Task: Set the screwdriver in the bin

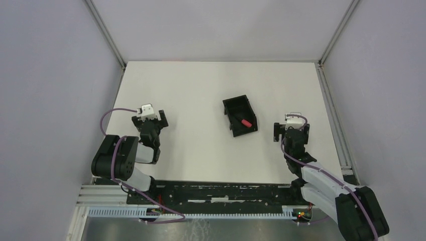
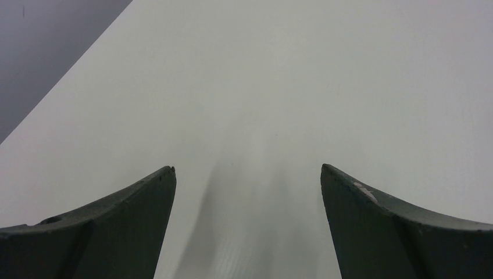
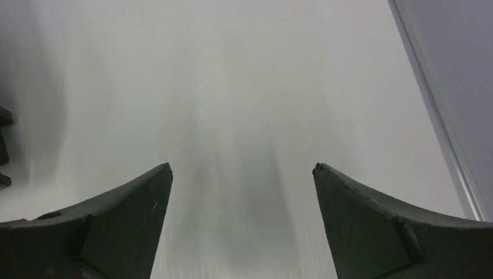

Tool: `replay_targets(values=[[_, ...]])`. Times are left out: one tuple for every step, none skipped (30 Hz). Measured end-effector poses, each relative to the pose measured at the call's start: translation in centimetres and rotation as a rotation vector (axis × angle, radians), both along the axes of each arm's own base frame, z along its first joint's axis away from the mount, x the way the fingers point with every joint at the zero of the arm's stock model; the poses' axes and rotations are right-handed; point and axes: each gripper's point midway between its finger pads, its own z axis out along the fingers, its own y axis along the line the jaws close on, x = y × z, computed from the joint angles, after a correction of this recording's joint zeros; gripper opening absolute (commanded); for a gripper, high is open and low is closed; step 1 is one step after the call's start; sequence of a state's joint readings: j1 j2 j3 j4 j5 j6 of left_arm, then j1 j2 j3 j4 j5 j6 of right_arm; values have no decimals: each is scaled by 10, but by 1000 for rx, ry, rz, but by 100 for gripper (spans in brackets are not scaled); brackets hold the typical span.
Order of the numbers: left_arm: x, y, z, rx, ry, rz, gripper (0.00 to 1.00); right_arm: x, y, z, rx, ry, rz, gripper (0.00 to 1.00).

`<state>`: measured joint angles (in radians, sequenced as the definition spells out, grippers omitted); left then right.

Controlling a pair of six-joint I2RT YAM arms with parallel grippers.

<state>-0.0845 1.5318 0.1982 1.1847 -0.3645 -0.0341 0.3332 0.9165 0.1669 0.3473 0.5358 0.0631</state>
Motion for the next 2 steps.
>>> replay_targets(values=[[0, 0, 0, 0, 0, 0, 100, -2, -1, -3, 3, 4, -4, 98], [0, 0, 0, 0, 0, 0, 100, -2, -1, -5, 8, 3, -7, 98]])
